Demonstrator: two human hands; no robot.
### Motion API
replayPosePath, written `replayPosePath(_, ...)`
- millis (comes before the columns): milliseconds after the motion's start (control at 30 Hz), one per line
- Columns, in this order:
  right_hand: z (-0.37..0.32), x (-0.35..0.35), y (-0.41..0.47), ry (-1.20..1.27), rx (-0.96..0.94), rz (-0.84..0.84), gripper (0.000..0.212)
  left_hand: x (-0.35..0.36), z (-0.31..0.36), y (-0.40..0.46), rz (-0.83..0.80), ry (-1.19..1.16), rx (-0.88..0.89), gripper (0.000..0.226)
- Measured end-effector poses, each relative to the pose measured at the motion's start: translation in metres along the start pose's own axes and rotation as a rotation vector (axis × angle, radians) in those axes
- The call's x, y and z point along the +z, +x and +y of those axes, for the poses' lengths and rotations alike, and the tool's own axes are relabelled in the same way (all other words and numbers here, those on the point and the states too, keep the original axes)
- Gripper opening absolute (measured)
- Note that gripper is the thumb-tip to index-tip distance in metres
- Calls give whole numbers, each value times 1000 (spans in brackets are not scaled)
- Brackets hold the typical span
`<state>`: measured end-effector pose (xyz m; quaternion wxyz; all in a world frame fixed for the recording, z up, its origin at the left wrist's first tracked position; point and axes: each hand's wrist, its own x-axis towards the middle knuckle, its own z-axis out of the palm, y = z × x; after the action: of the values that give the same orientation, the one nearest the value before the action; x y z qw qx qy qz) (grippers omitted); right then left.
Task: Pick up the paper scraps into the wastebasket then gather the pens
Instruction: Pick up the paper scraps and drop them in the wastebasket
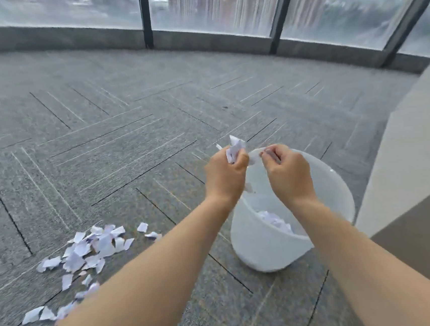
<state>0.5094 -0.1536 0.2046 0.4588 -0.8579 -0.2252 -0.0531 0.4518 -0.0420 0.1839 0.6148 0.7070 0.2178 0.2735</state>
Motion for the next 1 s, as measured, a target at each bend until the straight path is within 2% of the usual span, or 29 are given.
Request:
replayPosePath(100,23,-28,5,-50,103,-55,27,48,9,2,-156,22,-113,29)
replayPosePath(267,51,-52,6,-122,249,-234,20,84,8,3,-373,186,-292,22)
replayPosePath(333,58,-59,5,-138,311,-299,22,85,7,1,-510,220,-350,39)
replayPosePath(400,64,-62,3,-187,344,-313,25,84,4,-1,-580,266,-416,58)
replayPosePath(467,67,-63,2,-213,335,-265,28,81,2,-4,-565,314,-386,62)
replayPosePath(600,50,-54,-1,-215,201,-164,25,62,4,-10,-380,214,-131,47)
replayPosePath(700,18,-33,-12,-164,51,-154,22,18,0,-18,-213,204,68,36)
replayPosePath(767,-8,-13,-28,-127,-61,-180,20,-23,-11,-26,-143,289,155,33)
replayPosePath(833,-30,14,-50,-97,-189,-244,18,-69,-35,-36,-86,411,187,30)
replayPosePath(900,-41,49,-76,-111,-295,-380,18,-116,-73,-49,-68,588,154,29)
replayPosePath(1000,-28,110,-115,-228,-278,-676,22,-181,-139,-80,-139,825,8,19)
